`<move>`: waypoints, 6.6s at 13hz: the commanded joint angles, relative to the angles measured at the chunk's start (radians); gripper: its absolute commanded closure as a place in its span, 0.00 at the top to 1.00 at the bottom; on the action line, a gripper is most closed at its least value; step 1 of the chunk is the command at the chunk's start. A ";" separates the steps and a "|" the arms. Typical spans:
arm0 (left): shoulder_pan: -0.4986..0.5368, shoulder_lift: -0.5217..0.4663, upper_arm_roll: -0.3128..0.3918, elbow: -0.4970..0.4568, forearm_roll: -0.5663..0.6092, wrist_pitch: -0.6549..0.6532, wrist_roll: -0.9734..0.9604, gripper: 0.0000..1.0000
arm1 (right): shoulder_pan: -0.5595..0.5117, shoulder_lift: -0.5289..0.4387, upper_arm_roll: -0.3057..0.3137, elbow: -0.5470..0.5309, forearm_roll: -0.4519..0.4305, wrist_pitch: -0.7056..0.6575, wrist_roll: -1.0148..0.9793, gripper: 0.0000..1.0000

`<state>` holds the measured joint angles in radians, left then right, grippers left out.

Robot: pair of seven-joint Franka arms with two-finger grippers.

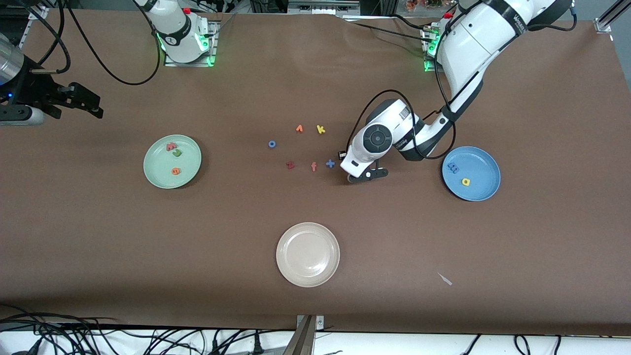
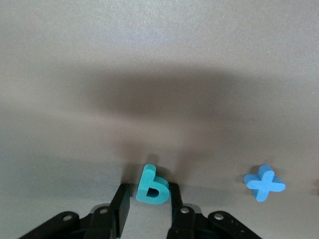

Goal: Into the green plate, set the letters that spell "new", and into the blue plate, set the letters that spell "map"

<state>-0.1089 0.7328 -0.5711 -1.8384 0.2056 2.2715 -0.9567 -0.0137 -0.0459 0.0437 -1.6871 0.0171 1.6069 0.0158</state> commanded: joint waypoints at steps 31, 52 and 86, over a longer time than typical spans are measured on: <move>0.607 -0.052 0.011 0.016 0.307 -0.354 0.750 0.24 | 0.000 -0.005 -0.002 0.003 -0.006 0.041 0.000 1.00; 0.532 -0.127 -0.178 0.487 0.258 -0.852 0.751 1.00 | -0.002 -0.012 -0.016 0.006 -0.006 0.028 -0.002 1.00; 0.126 -0.474 0.451 0.377 -0.236 -0.584 1.024 1.00 | -0.002 -0.011 -0.015 0.004 0.004 0.024 -0.002 1.00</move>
<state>0.0283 0.2806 -0.1270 -1.4661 -0.0267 1.7134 0.0458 -0.0142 -0.0520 0.0289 -1.6852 0.0177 1.6402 0.0158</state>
